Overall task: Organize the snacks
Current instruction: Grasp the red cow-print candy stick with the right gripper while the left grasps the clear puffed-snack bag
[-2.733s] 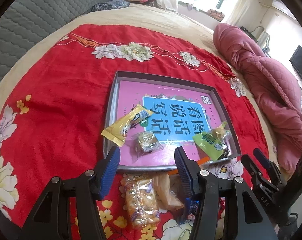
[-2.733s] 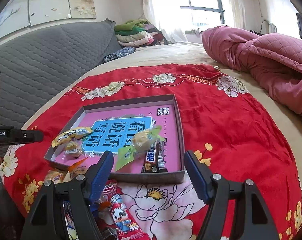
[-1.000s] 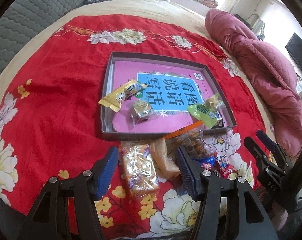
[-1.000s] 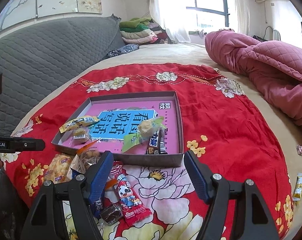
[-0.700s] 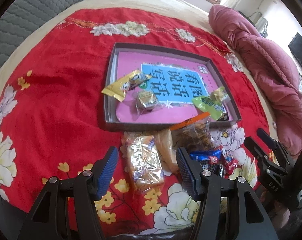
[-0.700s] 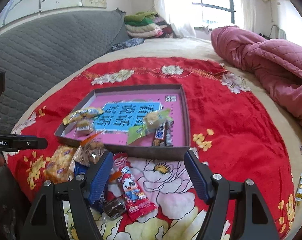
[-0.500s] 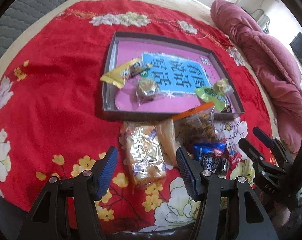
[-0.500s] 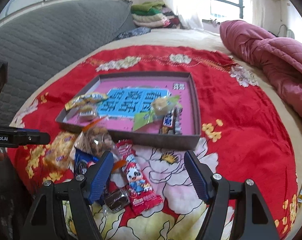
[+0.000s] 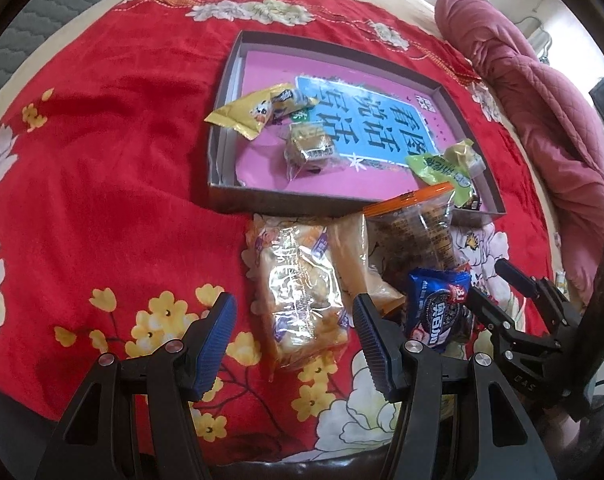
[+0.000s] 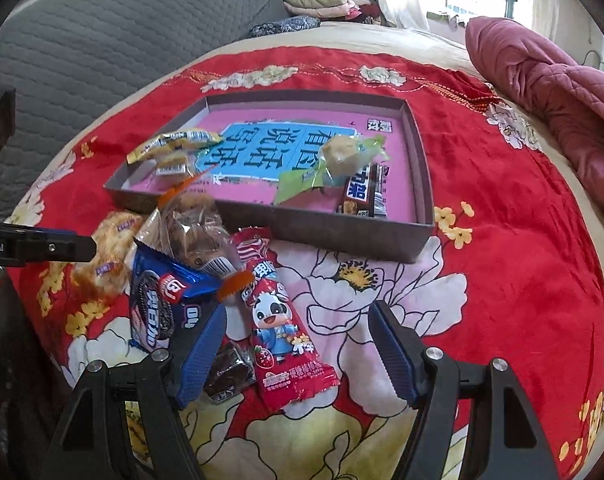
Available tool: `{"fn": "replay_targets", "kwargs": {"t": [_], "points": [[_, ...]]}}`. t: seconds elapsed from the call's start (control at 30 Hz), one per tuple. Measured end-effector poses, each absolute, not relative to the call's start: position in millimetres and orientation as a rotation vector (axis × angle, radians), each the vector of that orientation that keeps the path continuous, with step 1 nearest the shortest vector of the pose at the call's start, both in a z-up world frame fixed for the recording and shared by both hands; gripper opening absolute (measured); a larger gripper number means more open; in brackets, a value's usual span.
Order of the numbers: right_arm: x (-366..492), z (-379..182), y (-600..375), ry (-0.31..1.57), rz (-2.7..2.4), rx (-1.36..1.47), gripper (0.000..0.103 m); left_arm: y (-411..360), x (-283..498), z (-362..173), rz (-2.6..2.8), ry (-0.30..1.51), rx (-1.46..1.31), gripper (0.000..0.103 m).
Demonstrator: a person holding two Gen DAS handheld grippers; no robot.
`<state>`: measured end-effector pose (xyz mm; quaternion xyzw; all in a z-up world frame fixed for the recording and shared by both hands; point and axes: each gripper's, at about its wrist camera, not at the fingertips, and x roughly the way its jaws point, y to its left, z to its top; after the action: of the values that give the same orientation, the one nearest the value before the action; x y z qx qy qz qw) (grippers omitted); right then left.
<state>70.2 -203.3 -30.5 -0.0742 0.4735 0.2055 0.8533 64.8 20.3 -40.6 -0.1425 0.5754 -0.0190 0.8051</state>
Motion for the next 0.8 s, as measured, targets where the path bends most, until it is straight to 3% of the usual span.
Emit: {"fn": "replay_targets", "kwargs": {"t": [0.33, 0.53, 0.8], "points": [[80, -46, -189, 1.008, 0.440, -0.218, 0.071, 16, 67, -52, -0.037, 1.257, -0.295, 0.062], [85, -55, -183, 1.008, 0.458, -0.225, 0.062, 11, 72, -58, -0.031, 1.270, -0.280, 0.062], [92, -56, -186, 0.994, 0.457, -0.189, 0.042, 4, 76, -63, -0.017, 1.279, -0.247, 0.062]]}}
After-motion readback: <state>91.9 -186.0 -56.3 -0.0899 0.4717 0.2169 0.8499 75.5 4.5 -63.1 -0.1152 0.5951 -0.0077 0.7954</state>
